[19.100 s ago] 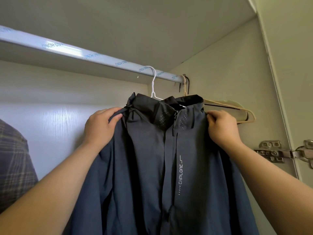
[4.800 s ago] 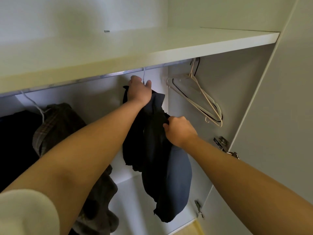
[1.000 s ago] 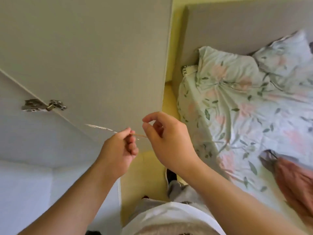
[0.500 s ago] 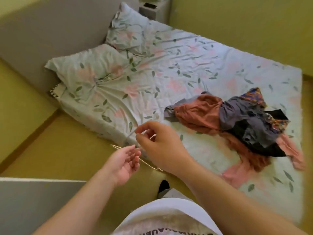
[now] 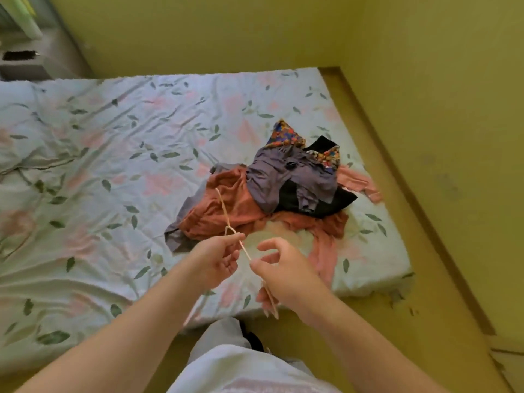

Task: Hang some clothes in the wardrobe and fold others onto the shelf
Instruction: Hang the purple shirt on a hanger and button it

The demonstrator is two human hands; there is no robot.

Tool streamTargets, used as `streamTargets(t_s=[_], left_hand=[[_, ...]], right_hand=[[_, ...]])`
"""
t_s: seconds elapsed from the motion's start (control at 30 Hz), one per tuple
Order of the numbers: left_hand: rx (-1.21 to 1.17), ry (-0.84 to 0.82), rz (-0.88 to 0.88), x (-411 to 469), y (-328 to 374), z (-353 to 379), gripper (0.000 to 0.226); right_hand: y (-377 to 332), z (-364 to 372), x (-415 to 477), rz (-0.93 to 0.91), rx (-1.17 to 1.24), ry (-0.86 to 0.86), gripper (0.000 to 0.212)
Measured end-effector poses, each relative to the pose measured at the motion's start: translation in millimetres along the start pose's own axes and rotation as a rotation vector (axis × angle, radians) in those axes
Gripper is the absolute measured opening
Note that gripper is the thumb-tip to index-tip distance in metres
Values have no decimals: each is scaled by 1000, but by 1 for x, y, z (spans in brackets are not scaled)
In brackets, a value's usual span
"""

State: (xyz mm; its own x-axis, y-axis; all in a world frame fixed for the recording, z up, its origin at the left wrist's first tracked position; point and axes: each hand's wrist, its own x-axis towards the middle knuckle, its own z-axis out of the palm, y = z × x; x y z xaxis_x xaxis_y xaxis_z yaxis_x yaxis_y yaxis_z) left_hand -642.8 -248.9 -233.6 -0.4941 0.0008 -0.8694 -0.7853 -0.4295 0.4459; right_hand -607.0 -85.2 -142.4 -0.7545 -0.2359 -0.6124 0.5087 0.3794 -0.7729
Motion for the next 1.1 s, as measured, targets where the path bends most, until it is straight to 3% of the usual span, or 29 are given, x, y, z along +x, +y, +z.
streamTargets(t_s=[0.1, 0.27, 0.53, 0.63, 0.73, 0.83, 0.97, 1.1], left_hand=[[245, -95, 18, 26, 18, 37, 22], [603, -239, 137, 65, 44, 77, 14], [1107, -94, 393, 185, 93, 82, 22], [1378, -71, 450, 234, 104, 88, 24], [1530, -77, 512, 281, 106, 104, 16], [1757, -131, 483, 323, 103, 119, 36], [2108, -205, 419, 358, 92, 131, 51], [2259, -147, 272, 380, 85, 136, 59]], right_hand=[[8, -14, 30, 112, 87, 104, 36], [28, -25, 96, 165, 146, 330, 20], [46, -42, 134, 79, 419, 600, 16], [54, -46, 144, 83, 530, 593, 11], [59, -60, 183, 205, 542, 545, 25], [62, -77, 224, 275, 516, 614, 22], [80, -79, 247, 226, 520, 707, 20], [106, -67, 246, 219, 506, 748, 28]])
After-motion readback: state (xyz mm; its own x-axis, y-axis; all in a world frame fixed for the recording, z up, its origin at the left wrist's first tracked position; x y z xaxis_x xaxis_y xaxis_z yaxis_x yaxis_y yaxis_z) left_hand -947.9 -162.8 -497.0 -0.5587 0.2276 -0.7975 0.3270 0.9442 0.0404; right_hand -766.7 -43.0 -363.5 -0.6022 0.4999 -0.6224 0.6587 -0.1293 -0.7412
